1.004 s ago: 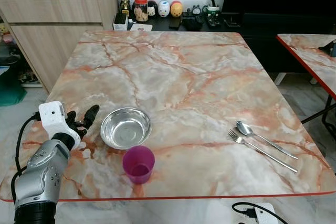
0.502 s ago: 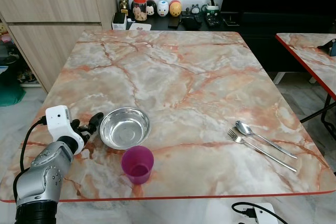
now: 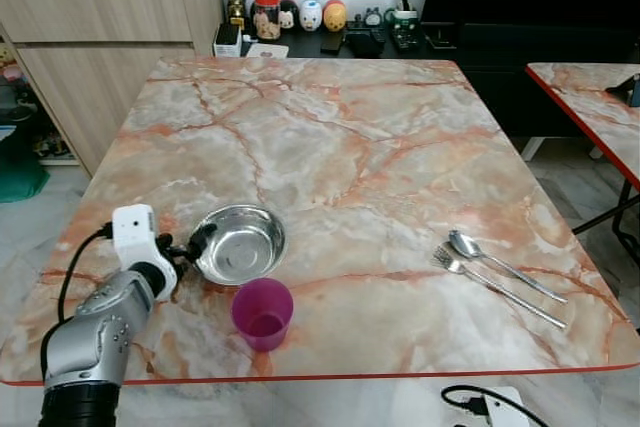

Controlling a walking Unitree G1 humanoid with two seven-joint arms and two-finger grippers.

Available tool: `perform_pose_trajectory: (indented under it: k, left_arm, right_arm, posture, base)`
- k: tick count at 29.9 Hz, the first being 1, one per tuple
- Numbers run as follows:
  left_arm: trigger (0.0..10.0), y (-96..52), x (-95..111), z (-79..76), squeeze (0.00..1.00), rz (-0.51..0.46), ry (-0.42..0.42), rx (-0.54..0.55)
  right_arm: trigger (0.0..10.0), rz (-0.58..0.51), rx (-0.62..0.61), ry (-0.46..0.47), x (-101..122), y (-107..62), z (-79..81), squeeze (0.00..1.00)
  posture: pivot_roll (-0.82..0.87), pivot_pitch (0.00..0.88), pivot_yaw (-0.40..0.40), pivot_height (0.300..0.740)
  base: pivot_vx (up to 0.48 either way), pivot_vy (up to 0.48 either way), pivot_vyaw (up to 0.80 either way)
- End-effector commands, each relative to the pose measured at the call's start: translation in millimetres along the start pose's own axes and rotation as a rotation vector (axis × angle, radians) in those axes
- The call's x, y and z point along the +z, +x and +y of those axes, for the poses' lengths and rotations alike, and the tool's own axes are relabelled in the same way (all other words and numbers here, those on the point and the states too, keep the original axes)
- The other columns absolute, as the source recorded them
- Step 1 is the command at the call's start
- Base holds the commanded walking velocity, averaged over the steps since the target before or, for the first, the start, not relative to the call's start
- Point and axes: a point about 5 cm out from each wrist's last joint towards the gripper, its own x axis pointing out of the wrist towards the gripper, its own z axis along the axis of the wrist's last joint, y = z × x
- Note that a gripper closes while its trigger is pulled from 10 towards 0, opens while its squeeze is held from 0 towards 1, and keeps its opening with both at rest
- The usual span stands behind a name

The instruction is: Setting the table

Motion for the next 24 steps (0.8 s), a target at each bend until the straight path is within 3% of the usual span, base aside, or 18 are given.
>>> perform_pose_trajectory:
  k: [1, 6, 16, 17, 18, 19, 20, 21, 24]
  left_arm:
    - [10.0, 1.2, 2.6, -5.3, 0.0, 0.007, 0.031, -0.019]
    - [10.0, 1.9, -0.2, -7.4, 0.0, 0.042, 0.086, -0.033]
    - [10.0, 3.2, -2.9, -6.0, 0.0, 0.054, 0.086, -0.011]
    - [8.3, 3.2, -3.6, -5.8, 0.0, 0.058, 0.086, -0.008]
    - [4.9, 3.3, -3.7, -5.7, 0.0, 0.059, 0.086, -0.007]
    - [3.7, 3.2, -3.7, -5.6, 0.0, 0.059, 0.087, -0.005]
    - [3.7, 3.2, -3.7, -5.6, 0.0, 0.06, 0.088, -0.004]
    - [0.7, 3.2, -3.7, -5.4, 0.0, 0.059, 0.087, -0.001]
    - [0.0, 3.3, -3.8, -5.8, 0.0, 0.056, 0.085, 0.0]
  right_arm:
    - [10.0, 0.006, -0.008, -0.015, 0.0, -0.4, -3.8, 0.0]
    - [10.0, 0.006, -0.006, -0.015, 0.1, -0.4, -3.6, 0.0]
    - [10.0, 0.005, -0.005, -0.017, 0.4, -0.3, -3.3, 0.0]
    - [10.0, 0.005, -0.005, -0.016, 0.6, -0.3, -3.4, 0.0]
    - [10.0, 0.005, -0.005, -0.016, 0.6, -0.3, -3.5, 0.0]
    - [10.0, 0.005, -0.005, -0.016, 0.6, -0.3, -3.6, 0.0]
    - [10.0, 0.005, -0.004, -0.016, 0.6, -0.3, -3.6, 0.0]
    - [10.0, 0.006, -0.004, -0.017, 0.6, -0.3, -3.6, 0.0]
    - [10.0, 0.006, -0.003, -0.018, 0.7, -0.3, -3.9, 0.0]
  posture:
    - [0.11, 0.0, -0.055, 0.74]
    - [0.11, 0.0, -0.054, 0.74]
    - [0.1, 0.0, -0.051, 0.74]
    - [0.1, 0.0, -0.053, 0.74]
    - [0.1, 0.0, -0.053, 0.74]
    - [0.1, 0.0, -0.053, 0.74]
    - [0.1, 0.0, -0.054, 0.74]
    - [0.1, 0.0, -0.055, 0.74]
    - [0.1, 0.0, -0.056, 0.74]
  base:
    - [0.0, 0.0, 0.0]
    - [0.0, 0.0, 0.0]
    - [0.0, 0.0, 0.0]
    - [0.0, 0.0, 0.0]
    - [0.0, 0.0, 0.0]
    - [0.0, 0.0, 0.0]
    - [0.0, 0.0, 0.0]
    - [0.0, 0.0, 0.0]
    - [0.0, 0.0, 0.0]
